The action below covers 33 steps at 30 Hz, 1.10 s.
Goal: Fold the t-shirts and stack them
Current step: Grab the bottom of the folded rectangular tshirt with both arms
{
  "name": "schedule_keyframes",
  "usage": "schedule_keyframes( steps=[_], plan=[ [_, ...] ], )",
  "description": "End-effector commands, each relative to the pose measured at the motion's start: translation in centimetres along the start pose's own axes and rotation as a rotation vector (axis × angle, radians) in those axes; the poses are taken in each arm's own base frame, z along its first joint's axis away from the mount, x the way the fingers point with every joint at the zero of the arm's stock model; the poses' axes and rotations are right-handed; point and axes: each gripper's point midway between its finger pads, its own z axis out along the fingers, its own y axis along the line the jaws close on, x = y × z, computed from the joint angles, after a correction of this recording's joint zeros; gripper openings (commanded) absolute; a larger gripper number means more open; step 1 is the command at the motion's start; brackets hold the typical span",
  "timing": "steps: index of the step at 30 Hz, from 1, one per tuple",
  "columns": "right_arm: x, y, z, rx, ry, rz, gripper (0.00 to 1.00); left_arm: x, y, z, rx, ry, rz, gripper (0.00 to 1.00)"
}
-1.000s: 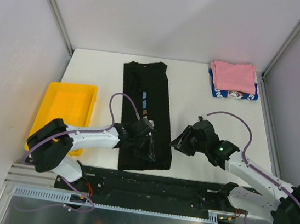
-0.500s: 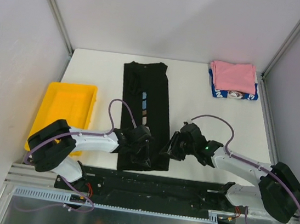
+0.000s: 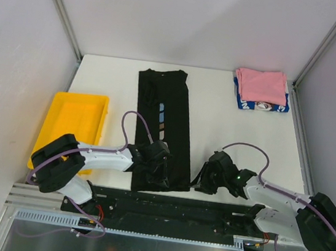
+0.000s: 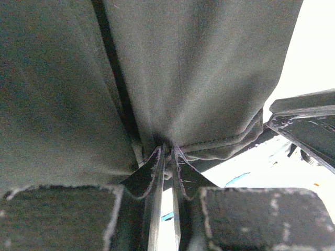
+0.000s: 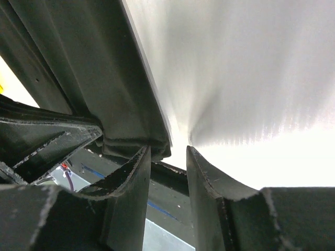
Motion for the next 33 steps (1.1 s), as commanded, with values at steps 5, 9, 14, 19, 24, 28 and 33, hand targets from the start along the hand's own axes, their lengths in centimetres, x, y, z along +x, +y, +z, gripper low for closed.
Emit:
schedule_keyframes(
  steps=[5, 9, 14, 19, 24, 28, 33],
  plan=[
    [-2.0, 1.6, -2.7, -0.032, -0.091, -0.049, 0.41, -0.1, -1.5, -0.9, 0.048, -0.016, 0.038, 0.16],
    [-2.4, 2.1, -2.6, -0.038, -0.089, -0.060, 0.47, -0.6, -3.5, -2.4, 0.114, -0.037, 0.070, 0.17],
    [-3.0, 3.8, -2.7, -0.080, -0.098, -0.057, 0.39, -1.2, -6.1, -4.7, 0.201, -0.069, 0.098, 0.18],
    [-3.4, 6.9, -3.0, -0.186, -0.099, -0.026, 0.34, -1.6, -7.2, -5.9, 0.231, -0.091, 0.095, 0.17],
    [-2.8, 8.5, -1.9, -0.227, -0.063, -0.026, 0.33, -2.2, -5.1, -6.9, 0.153, -0.157, 0.043, 0.18],
    [-2.0, 9.2, -0.5, -0.231, -0.032, -0.044, 0.33, -2.4, -1.0, -8.0, 0.048, -0.242, -0.039, 0.21],
    [-0.7, 9.3, 1.2, -0.223, 0.008, -0.067, 0.32, -1.5, 4.4, -8.6, -0.026, -0.292, -0.135, 0.23]
  ],
)
